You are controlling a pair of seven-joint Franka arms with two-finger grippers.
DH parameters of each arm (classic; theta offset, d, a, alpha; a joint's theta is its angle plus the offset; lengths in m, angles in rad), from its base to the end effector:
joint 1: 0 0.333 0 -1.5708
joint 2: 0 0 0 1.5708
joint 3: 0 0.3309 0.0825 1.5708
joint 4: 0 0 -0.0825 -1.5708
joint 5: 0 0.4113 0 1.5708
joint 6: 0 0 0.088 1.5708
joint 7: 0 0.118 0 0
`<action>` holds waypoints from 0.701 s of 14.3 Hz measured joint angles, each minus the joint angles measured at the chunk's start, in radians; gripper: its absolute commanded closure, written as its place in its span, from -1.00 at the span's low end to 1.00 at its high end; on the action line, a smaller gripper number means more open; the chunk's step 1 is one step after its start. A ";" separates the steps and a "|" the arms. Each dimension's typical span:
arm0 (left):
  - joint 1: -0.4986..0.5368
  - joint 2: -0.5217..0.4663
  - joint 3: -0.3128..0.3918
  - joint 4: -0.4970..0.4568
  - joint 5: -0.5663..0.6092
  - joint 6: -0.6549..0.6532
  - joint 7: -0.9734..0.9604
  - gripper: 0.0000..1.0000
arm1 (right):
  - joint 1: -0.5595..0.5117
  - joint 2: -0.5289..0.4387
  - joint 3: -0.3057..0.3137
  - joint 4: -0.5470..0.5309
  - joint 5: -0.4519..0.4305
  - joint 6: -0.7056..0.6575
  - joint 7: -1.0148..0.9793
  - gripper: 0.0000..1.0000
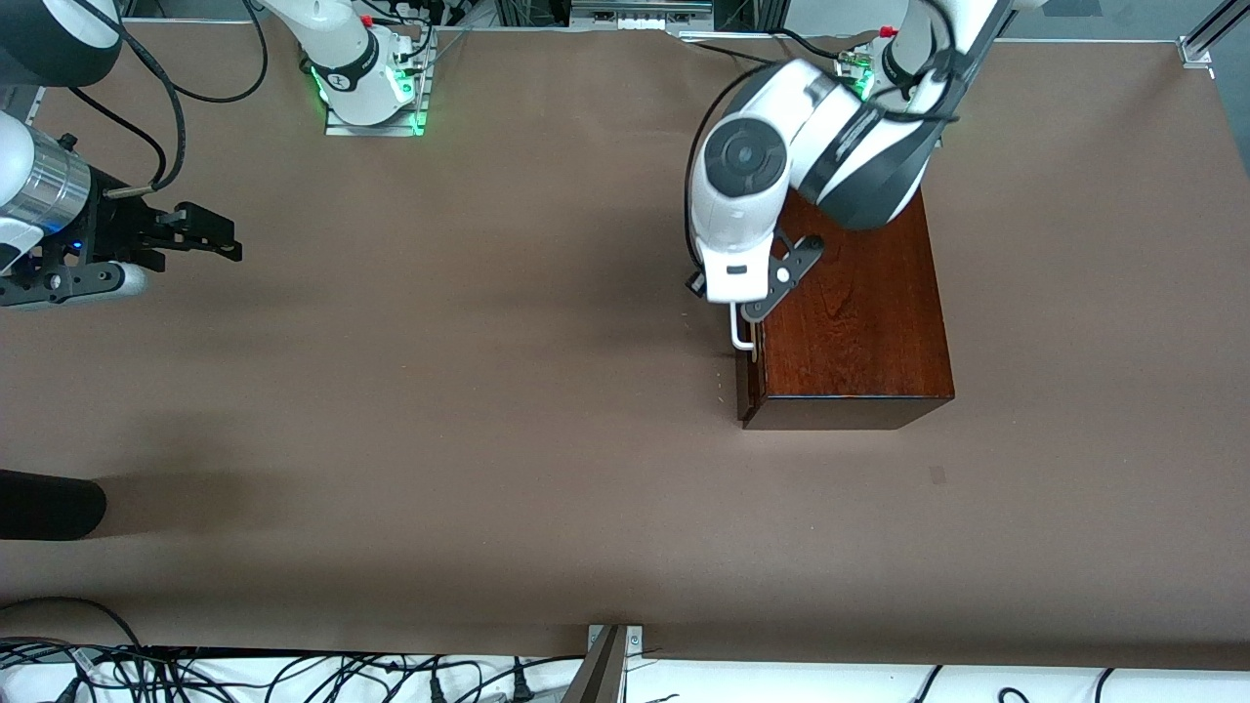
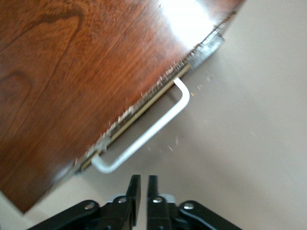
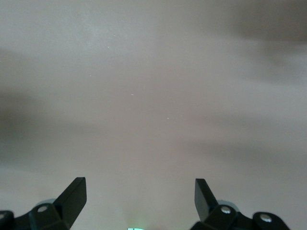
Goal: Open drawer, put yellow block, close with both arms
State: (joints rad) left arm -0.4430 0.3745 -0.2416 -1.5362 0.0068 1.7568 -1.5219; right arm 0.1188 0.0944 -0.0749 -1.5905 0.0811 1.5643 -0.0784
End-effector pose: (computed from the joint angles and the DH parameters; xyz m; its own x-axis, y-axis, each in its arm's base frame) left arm 0.5401 -0.4150 0.4277 0.6563 0.7494 -0.0880 0.7369 -0.6616 -0.1387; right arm 0.6034 0.0379 0.5625 0.9860 0.1215 -0.1139 0.1125 -0.9902 -0.0826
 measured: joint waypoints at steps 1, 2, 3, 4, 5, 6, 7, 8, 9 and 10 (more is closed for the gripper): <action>0.001 -0.025 0.000 0.001 -0.008 0.000 0.000 -0.21 | 0.000 0.002 0.000 0.000 0.000 0.000 0.000 -1.00; 0.005 -0.046 0.000 0.001 -0.010 -0.001 0.005 -0.49 | 0.000 0.004 0.000 0.000 0.000 0.000 0.000 -1.00; 0.015 -0.066 -0.002 0.001 -0.011 -0.005 0.028 -0.99 | -0.001 0.004 -0.001 0.000 0.000 0.000 0.000 -1.00; 0.031 -0.085 -0.003 0.001 -0.012 -0.014 0.067 -1.00 | -0.001 0.005 -0.001 0.000 0.000 0.000 0.000 -1.00; 0.052 -0.103 -0.004 0.000 -0.012 -0.030 0.123 -1.00 | -0.001 0.005 -0.001 0.000 0.000 0.000 0.001 -1.00; 0.076 -0.122 -0.005 0.000 -0.013 -0.047 0.182 -1.00 | -0.001 0.005 -0.001 0.000 0.000 0.000 0.001 -1.00; 0.102 -0.141 -0.005 0.000 -0.013 -0.063 0.235 -1.00 | -0.001 0.005 -0.002 0.000 0.000 0.000 0.001 -1.00; 0.130 -0.161 -0.006 0.000 -0.013 -0.084 0.285 -1.00 | -0.002 0.005 -0.002 0.000 0.000 0.000 0.001 -1.00; 0.160 -0.182 -0.006 0.000 -0.013 -0.107 0.341 -1.00 | -0.002 0.005 -0.002 0.001 0.000 0.000 0.001 -1.00; 0.192 -0.203 -0.006 0.000 -0.013 -0.132 0.412 -1.00 | -0.002 0.005 -0.002 0.001 0.000 0.000 0.001 -1.00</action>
State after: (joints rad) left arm -0.2507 0.1716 -0.2474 -1.5360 -0.0065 1.6243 -1.1097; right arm 0.1173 0.0989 -0.0770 -1.5892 0.0809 1.5641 -0.0775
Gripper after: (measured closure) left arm 0.070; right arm 0.000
